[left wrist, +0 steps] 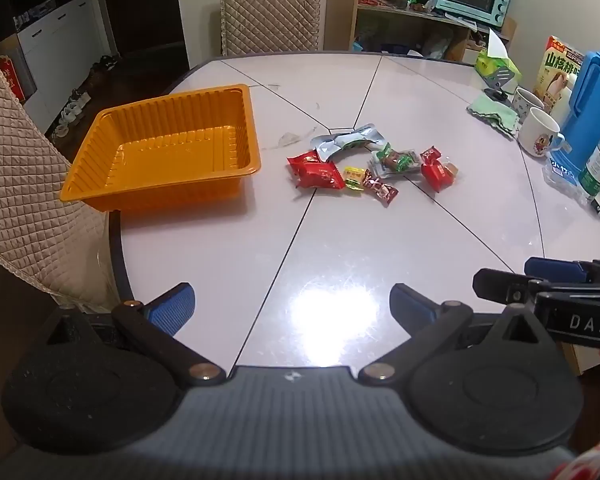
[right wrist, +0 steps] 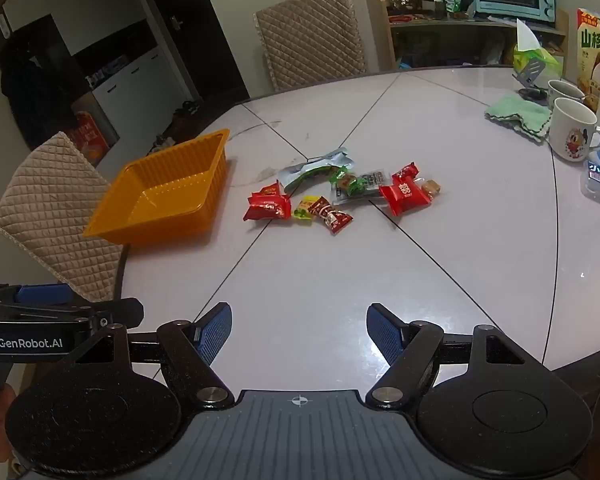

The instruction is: Organize snacks

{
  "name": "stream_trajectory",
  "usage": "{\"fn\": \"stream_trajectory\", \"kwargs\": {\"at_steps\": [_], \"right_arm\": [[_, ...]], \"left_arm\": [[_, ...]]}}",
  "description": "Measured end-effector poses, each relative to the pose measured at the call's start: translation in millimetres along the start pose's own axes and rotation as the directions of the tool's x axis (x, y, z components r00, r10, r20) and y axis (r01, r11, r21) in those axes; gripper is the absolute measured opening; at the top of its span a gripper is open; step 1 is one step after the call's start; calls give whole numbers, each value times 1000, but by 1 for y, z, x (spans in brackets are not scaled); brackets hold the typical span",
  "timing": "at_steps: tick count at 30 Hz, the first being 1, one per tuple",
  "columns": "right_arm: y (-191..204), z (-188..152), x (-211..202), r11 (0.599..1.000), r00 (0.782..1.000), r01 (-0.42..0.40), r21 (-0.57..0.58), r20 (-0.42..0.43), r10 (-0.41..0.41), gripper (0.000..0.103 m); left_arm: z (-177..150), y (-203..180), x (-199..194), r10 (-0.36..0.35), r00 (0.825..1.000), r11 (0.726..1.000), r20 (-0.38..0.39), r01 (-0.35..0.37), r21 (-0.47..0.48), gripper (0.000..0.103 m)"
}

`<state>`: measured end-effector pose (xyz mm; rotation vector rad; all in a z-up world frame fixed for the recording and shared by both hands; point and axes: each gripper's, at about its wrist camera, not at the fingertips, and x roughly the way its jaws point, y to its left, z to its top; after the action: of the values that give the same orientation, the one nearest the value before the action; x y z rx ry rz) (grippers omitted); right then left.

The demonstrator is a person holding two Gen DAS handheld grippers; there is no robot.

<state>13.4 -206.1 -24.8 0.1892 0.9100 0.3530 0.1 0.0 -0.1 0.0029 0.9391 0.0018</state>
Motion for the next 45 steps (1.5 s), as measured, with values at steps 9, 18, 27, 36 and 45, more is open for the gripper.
{"fn": "stream_trajectory", "kwargs": {"at_steps": [9,18,27,36,45], "right_arm": [[2,-2,1,1000,1000,7,0,-5,-7,74],[3,-3,3,1000,1000,9,-4,-7,-9,74],[4,-3,2,1000,1000,11,-6,-7,-11,74],[3,-3,3,1000,1000,12,-8,-6,-12,74],[5,-3,6,1000,1000,10,-14,-9,-10,74]], "left_arm": [[0,0,0,-4,1000,1000,-2,4,-3,103],[-2,-3,-2,-7,1000,1000,-3,7,-3,103],[-4,-2,-2,-10,1000,1000,-3,10,-7,103],[-2,4,-2,-15,1000,1000,-5,15,-10,103],[-3,4,-2,-15,1000,1000,-5,15,-12,103]]}}
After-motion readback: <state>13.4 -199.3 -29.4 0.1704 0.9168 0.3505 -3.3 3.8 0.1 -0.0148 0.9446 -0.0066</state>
